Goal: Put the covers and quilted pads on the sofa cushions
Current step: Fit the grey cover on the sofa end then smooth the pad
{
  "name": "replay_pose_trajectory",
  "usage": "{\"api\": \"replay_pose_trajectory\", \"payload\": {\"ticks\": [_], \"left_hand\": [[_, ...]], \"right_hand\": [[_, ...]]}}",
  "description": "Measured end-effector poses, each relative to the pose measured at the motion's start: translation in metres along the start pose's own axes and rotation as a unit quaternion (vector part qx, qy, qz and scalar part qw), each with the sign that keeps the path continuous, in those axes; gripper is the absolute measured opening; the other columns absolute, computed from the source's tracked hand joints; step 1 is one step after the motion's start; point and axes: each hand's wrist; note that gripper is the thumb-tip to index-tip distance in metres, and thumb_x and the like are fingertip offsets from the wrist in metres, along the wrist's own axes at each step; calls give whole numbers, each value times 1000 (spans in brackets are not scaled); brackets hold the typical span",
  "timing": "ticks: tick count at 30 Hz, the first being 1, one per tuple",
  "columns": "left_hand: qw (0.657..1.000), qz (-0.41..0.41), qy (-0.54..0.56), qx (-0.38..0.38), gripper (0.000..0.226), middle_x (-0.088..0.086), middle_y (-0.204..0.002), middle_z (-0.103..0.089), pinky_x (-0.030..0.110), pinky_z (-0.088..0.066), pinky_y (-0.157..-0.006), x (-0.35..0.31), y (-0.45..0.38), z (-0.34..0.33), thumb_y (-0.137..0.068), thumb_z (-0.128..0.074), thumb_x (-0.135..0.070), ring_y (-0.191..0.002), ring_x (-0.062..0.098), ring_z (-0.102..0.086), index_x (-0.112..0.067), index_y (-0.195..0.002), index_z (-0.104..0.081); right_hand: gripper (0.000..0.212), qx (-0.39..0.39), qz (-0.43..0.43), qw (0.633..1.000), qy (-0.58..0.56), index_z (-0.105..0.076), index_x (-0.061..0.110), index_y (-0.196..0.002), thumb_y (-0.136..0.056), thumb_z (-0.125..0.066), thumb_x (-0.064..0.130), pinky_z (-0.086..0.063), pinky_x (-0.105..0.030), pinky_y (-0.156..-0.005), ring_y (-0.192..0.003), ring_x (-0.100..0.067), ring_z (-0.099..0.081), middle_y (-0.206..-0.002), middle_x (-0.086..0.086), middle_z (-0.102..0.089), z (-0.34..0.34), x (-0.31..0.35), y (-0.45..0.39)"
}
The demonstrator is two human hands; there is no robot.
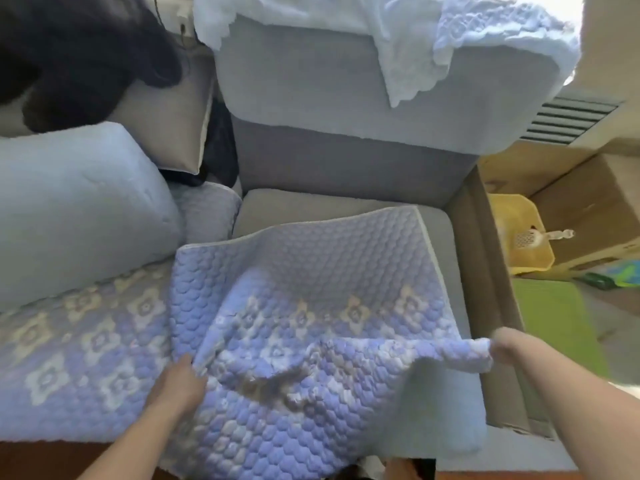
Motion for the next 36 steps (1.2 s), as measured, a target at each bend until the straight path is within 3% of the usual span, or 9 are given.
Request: {"api": "replay_pose_trajectory", "payload": {"ticks": [6,11,14,19,23,28,30,33,36], "left_hand": [[988,44,-70,-132,60,15,-155,-25,52,-32,-110,-44,26,-71,-95,-52,-29,-138,38,-25,-27,-152,-32],[994,7,-71,-84,65,12,-163,-11,52,-22,-119,-101,25,-161,-96,-54,-45,-148,36,-10,-35,-155,-27],[998,-39,-31,-29,78,6,-165,1,49,-22,-121,-127,41,-208,-96,-52,-53,-151,31,-3,-35,-159,-10],[986,-131,17,102,75,-7,-166,9,45,-29,-118,-139,68,-231,-95,-56,-52,-151,27,-17,-43,-158,-16],[979,-157,17,129,75,-1,-167,-14,41,-29,-119,-152,78,-194,-95,-57,-49,-149,24,-26,-42,-157,-17],[958,-244,25,150,83,-3,-166,-16,41,-17,-123,-177,96,-140,-72,-49,-72,-154,15,-12,-54,-149,-27],[941,-278,29,190,80,-3,-166,-18,32,-17,-121,-184,100,-132,-81,-57,-63,-153,13,-12,-45,-153,-29],[938,-293,0,186,65,0,-164,-23,31,-16,-120,-182,85,-135,-98,-61,-36,-153,15,-16,-33,-156,-31],[954,-264,-46,136,66,11,-160,-34,34,-25,-119,-163,55,-139,-96,-63,-26,-148,24,-29,-21,-156,-34]], "right_hand": [[46,35,34,993,-103,-49,5,-138,-99,-49,29,-42,-32,-98,-130,-34,-49,-143,-17,-50,-77,2,-46],[88,80,-1,976,-201,-24,7,-154,-87,-67,46,-45,-42,-103,-127,-37,-50,-145,-19,-46,-148,-19,-95],[53,172,-2,915,-365,-61,2,-125,-85,-76,33,-57,-44,-91,-98,-32,-69,-112,-15,-70,-166,-29,-88],[36,-32,139,989,-27,-64,13,-97,-101,-47,45,-44,-37,-70,-94,-33,-63,-103,-11,-68,-134,-48,-11],[39,-146,161,970,-107,-56,14,-85,-104,-42,45,-39,-38,-66,-81,-35,-55,-91,-15,-64,-46,-65,49],[30,147,214,880,-398,-70,17,-95,-95,-61,46,-46,-29,-66,-71,-14,-63,-81,-6,-73,7,-137,126],[27,248,176,898,-317,-72,23,-103,-89,-67,46,-56,-36,-82,-89,-16,-72,-98,1,-76,1,-174,142],[30,210,126,968,57,-67,12,-118,-98,-51,29,-51,-28,-90,-110,-22,-66,-122,-7,-69,-26,-173,125],[28,167,64,969,168,-65,6,-114,-93,-50,16,-52,-30,-88,-109,-25,-65,-127,-10,-66,-63,-121,86]]}}
Point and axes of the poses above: each hand's wrist, its own y-axis away from the middle knuckle, its own z-axis out of the back of the hand, x = y × z
